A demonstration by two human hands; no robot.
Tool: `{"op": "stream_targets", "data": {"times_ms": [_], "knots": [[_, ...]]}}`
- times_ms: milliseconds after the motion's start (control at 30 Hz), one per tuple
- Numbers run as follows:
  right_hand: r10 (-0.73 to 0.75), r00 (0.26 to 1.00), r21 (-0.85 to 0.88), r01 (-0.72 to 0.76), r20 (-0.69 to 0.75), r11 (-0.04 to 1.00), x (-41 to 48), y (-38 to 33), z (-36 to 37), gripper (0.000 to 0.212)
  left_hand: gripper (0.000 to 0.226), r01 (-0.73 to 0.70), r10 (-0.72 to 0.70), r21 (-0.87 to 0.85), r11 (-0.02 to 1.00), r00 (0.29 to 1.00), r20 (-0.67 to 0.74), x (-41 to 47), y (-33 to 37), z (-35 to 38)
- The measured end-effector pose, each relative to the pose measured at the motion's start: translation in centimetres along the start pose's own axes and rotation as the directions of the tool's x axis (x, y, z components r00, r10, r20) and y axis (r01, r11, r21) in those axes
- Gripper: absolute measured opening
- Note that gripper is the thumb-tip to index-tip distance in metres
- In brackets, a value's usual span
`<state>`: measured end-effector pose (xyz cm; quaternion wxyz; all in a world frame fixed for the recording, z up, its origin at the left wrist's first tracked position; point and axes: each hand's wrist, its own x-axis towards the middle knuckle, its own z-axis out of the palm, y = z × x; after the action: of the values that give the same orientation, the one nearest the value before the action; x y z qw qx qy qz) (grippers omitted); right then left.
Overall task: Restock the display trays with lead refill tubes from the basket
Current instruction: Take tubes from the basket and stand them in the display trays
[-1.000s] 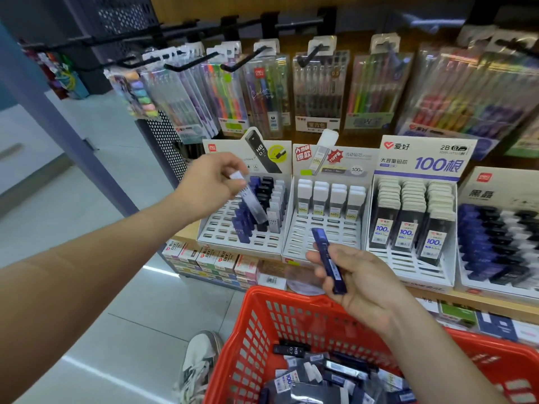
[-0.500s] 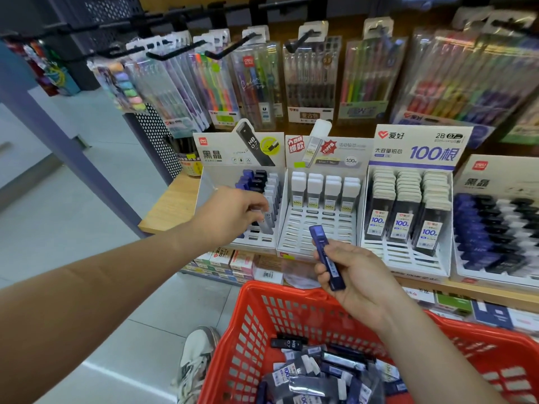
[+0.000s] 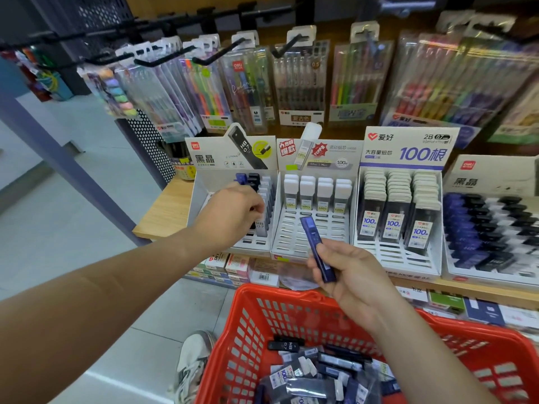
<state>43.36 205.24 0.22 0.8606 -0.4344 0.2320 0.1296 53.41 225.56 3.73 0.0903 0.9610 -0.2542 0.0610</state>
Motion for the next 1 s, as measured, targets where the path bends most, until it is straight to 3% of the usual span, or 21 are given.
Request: {"op": "stream_targets", "data": {"times_ms": [67,133,167,233,300,467,600,667,767,867,1000], "knots": [[0.009,1.000,-0.026,-0.009,-0.007,1.000,0.2,0.0,-0.1,0.011,0.013,-0.007,0.007,-0.001,1.000,0.999,-0.050,0.0,0.2,-0.4],[0.018,1.000,-0.035,-0.018,0.011,0.999,0.4,-0.1,-0.1,0.013,0.021,0.079,-0.083,-0.206,0.975,0.996,-0.013,0.0,1.5,-1.3],[0.028,0.999,-0.043,-0.027,0.032,0.999,0.4,-0.1,-0.1,0.015,0.023,0.164,-0.142,-0.383,0.909,0.986,0.086,-0.1,2.5,-2.0],[0.063,0.993,-0.078,-0.056,0.097,0.995,0.4,-0.3,-0.1,0.022,0.023,0.332,-0.124,-0.651,0.682,0.931,0.344,-0.1,4.2,-3.0],[0.126,0.977,-0.110,-0.108,0.173,0.988,0.2,-0.5,0.0,0.026,0.020,0.384,-0.054,-0.708,0.593,0.896,0.440,-0.3,5.1,-3.5],[0.212,0.945,-0.083,-0.198,0.249,0.977,-0.4,-0.1,1.0,0.044,0.005,0.411,-0.164,-0.766,0.495,0.909,0.383,-0.9,5.2,-4.0],[0.025,0.993,-0.348,0.016,0.113,0.937,-0.1,0.7,1.8,0.037,0.007,0.351,-0.345,-0.795,0.494,0.919,0.191,-0.4,2.0,-5.6],[-0.118,0.988,-0.565,0.156,0.104,0.810,0.1,1.1,2.3,0.029,0.014,0.296,-0.395,-0.796,0.528,0.915,0.078,-0.2,-0.3,-6.5],[-0.249,0.931,-0.860,0.347,0.267,0.373,0.6,1.6,2.9,0.018,0.015,0.270,-0.467,-0.747,0.607,0.882,-0.060,-0.3,-3.3,-7.6],[-0.236,0.884,-0.910,0.415,0.404,-0.002,1.4,2.1,3.8,0.037,0.015,0.293,-0.488,-0.616,0.731,0.856,-0.172,-0.7,-6.0,-7.4],[-0.164,0.886,-0.888,0.388,0.433,-0.246,2.4,2.5,4.9,0.051,0.016,0.358,-0.475,-0.436,0.826,0.859,-0.194,-0.5,-8.3,-6.3]]}}
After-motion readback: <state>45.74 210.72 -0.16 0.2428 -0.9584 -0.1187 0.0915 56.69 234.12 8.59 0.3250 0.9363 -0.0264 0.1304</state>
